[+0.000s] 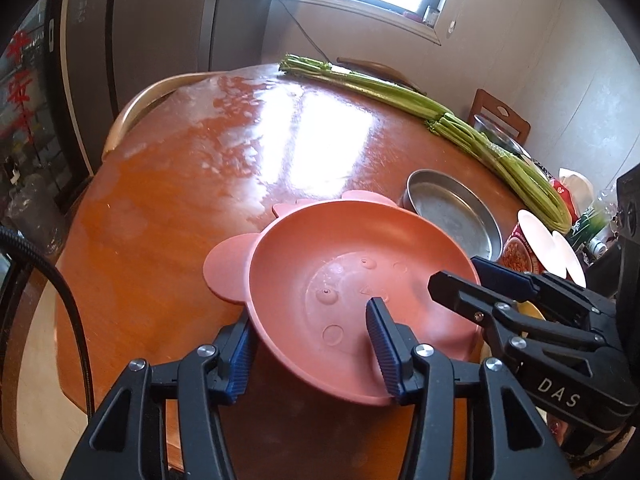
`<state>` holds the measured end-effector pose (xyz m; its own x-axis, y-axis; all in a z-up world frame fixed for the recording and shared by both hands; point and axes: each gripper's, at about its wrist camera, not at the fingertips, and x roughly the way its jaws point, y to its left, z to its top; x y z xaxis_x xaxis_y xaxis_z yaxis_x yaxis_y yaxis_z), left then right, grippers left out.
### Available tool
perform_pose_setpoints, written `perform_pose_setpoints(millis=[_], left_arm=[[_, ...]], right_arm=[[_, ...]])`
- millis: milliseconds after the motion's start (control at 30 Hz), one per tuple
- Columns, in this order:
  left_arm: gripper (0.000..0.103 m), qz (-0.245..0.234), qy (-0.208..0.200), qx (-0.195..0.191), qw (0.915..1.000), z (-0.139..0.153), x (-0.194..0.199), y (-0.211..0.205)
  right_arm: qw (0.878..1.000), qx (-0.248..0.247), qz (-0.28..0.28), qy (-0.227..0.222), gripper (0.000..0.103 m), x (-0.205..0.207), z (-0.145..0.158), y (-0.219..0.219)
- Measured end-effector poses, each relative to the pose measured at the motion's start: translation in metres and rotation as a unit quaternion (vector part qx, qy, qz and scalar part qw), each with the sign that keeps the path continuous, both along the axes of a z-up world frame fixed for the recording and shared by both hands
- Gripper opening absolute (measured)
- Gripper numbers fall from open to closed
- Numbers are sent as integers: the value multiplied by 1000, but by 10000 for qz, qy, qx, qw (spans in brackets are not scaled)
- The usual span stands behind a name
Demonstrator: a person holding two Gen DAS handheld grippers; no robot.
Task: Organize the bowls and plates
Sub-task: 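Slide the pink plate across the table with the left tool and release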
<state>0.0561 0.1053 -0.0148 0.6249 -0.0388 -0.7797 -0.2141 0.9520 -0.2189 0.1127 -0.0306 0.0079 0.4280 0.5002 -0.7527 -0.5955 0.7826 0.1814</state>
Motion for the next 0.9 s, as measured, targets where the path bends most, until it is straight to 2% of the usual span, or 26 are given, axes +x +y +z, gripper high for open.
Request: perform_pose_setpoints(millis=[200,400,900], left_arm=[[52,-21,-137,121,9998,10,7,17],[52,-152,-142,304,9993,13,20,29],[52,-341,82,454,9984,-14,50,41]], right_arm=[[9998,137,-63,-89,48,3,13,13],[9996,200,-216,28,49,10,9,26],[9984,69,-386,407,49,30,-15,40]])
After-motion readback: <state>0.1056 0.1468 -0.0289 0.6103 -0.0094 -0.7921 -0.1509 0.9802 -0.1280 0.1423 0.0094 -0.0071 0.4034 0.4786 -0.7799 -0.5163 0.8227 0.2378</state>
